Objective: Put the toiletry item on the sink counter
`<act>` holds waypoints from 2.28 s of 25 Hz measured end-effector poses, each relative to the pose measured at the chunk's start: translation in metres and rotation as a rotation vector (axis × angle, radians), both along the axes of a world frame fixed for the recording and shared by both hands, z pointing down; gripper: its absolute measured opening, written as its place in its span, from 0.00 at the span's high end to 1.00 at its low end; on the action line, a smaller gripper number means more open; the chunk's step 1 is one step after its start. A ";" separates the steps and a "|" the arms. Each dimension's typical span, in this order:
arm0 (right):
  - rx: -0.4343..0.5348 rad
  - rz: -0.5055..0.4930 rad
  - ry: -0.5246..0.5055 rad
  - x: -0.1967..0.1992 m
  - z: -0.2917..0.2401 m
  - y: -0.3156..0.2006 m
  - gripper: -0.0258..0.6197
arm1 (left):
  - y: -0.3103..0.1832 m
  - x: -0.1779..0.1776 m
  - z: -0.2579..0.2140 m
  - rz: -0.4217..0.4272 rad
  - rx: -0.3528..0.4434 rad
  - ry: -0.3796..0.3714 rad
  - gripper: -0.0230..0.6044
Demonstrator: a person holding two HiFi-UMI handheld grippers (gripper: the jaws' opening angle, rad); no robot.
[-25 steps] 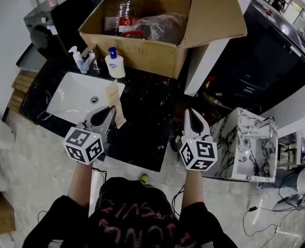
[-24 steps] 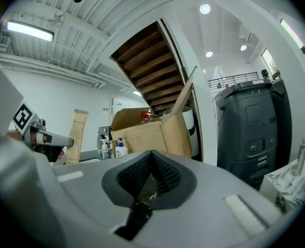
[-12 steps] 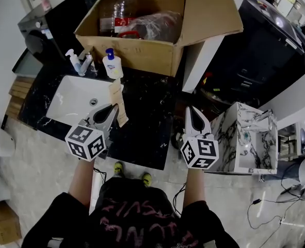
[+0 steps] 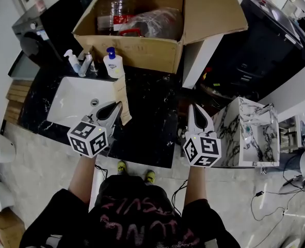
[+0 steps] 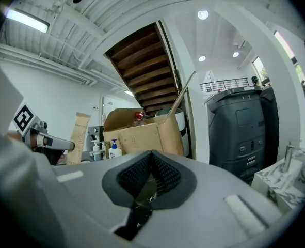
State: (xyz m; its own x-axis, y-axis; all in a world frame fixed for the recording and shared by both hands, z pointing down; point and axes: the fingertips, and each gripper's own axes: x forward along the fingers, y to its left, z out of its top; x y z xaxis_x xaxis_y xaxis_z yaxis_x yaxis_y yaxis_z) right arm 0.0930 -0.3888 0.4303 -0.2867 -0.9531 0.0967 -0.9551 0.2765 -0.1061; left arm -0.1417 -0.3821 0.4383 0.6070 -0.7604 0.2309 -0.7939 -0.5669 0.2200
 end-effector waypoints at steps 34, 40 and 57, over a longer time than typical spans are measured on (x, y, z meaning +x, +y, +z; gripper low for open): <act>-0.036 0.087 0.011 0.007 0.016 0.008 0.95 | -0.002 0.065 0.114 0.215 -0.256 -0.066 0.96; -0.041 0.085 0.016 0.007 0.017 0.006 0.95 | -0.009 0.062 0.133 0.205 -0.285 -0.081 0.96; -0.062 0.109 0.023 0.014 0.023 0.001 0.95 | -0.031 0.053 0.170 0.192 -0.333 -0.205 0.90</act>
State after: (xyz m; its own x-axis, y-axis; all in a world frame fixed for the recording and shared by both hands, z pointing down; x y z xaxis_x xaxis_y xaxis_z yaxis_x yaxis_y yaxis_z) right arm 0.1074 -0.3879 0.4531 -0.1788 -0.9704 0.1622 -0.9815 0.1646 -0.0975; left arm -0.0883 -0.4132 0.6080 0.6463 -0.5022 0.5746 -0.7274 -0.6331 0.2647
